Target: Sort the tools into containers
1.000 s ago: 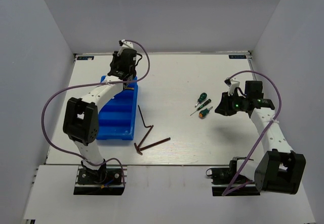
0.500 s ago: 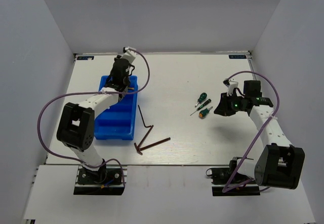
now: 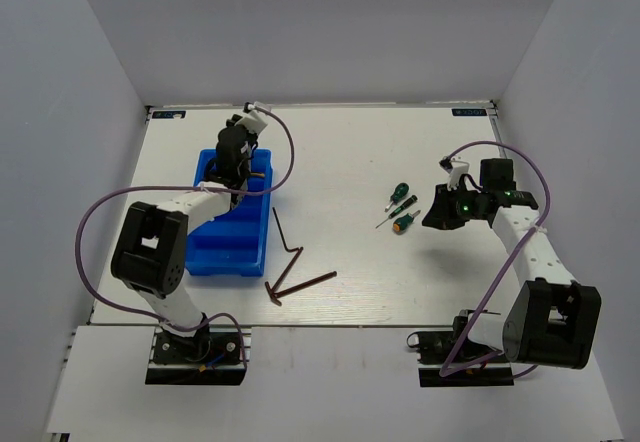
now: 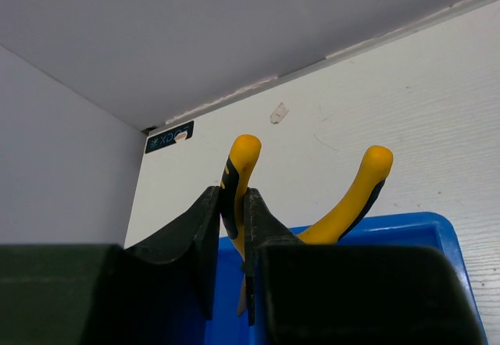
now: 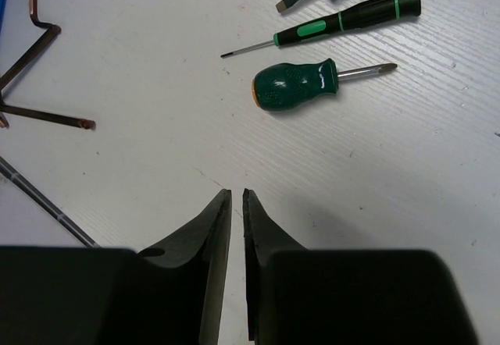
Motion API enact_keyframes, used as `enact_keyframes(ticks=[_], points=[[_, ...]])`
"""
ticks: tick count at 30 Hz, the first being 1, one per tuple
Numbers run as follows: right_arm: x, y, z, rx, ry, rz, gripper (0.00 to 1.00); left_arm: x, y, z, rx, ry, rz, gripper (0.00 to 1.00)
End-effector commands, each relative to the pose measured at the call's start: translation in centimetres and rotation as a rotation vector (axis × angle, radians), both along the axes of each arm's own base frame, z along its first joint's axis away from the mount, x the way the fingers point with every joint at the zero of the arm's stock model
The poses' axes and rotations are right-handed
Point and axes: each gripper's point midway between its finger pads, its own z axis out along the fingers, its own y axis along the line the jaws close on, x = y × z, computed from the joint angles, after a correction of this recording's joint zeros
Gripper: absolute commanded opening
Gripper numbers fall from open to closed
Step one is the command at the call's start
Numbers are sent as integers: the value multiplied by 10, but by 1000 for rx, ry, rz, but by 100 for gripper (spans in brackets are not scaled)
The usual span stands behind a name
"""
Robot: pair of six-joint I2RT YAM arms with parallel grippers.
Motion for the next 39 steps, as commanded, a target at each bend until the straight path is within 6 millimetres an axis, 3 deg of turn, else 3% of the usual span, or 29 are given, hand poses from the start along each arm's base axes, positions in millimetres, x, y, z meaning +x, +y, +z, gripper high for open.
enact_keyframes(ticks=[1, 10, 16, 21, 26, 29, 31, 32, 36, 37, 38, 39], points=[[2, 1, 5, 11, -10, 12, 18, 7, -7, 30, -26, -112, -49, 0], [2, 0, 4, 15, -5, 13, 18, 12, 2, 8, -44, -82, -20, 0], [2, 1, 4, 14, -4, 15, 18, 4, 6, -19, -64, -35, -16, 0], [1, 1, 4, 19, -1, 18, 18, -1, 13, -27, -81, -21, 8, 0], [1, 1, 4, 19, 0, 21, 21, -4, 17, -32, -85, -13, 29, 30], [2, 2, 6, 18, -13, 23, 22, -6, 19, -26, -95, -24, 39, 58], [2, 2, 6, 21, -7, 23, 22, -6, 21, -28, -98, -9, 53, 69], [1, 3, 7, 23, -8, 27, 25, -8, 21, -23, -108, -14, 53, 81], [-1, 3, 7, 28, -6, 32, 32, -12, 23, -4, -134, -34, 67, 82], [-1, 4, 8, 28, -11, 37, 43, -15, 17, 14, -169, -67, 57, 82], [-1, 3, 9, 28, -11, 35, 51, -15, 16, 27, -185, -85, 47, 78], [-1, 4, 10, 29, -12, 38, 61, -20, 10, 28, -186, -51, 37, 62]])
